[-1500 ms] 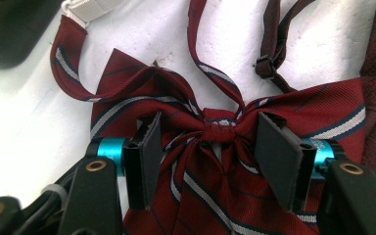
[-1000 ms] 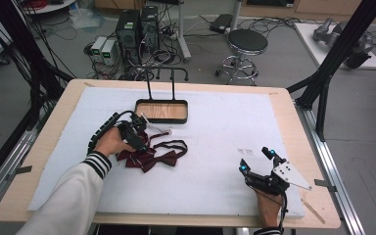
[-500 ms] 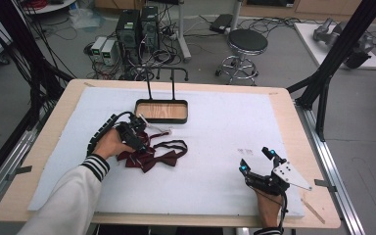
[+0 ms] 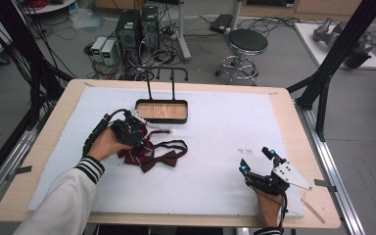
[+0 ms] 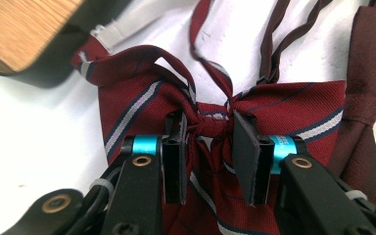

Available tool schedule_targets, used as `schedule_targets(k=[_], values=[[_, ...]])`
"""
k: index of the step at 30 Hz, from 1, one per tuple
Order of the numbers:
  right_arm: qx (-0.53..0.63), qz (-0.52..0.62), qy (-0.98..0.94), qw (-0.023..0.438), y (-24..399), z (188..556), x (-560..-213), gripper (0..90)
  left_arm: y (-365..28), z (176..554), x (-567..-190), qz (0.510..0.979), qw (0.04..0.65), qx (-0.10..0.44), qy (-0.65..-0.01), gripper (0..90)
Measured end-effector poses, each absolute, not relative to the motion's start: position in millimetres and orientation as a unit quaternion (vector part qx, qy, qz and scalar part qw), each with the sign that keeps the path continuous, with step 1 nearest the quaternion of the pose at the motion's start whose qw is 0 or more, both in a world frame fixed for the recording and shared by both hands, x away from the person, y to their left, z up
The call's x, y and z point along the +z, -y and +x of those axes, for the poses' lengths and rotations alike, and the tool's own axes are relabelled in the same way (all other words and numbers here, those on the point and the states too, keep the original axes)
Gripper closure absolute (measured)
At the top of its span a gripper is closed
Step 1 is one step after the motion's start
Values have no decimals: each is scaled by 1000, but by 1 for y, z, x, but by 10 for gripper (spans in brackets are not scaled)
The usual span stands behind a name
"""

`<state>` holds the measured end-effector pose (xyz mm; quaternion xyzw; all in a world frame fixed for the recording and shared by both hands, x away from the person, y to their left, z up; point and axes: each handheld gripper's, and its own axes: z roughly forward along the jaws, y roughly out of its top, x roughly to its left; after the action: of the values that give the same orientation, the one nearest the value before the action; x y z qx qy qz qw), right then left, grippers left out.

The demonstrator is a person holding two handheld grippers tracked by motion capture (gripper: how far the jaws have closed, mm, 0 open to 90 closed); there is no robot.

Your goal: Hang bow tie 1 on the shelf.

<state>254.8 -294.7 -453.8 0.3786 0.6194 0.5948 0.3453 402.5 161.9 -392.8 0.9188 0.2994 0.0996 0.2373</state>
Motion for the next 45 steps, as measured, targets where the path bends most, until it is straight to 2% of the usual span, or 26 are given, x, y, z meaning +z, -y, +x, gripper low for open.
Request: schedule_targets(k=[31,45], values=[[595,376,-619,349,295,255,-454,96,-203,387,-359,866,342,211,-299,677],[595,375,-619,350,295,255,-454,96,-218,384,-344,840,379,241,-306,676]])
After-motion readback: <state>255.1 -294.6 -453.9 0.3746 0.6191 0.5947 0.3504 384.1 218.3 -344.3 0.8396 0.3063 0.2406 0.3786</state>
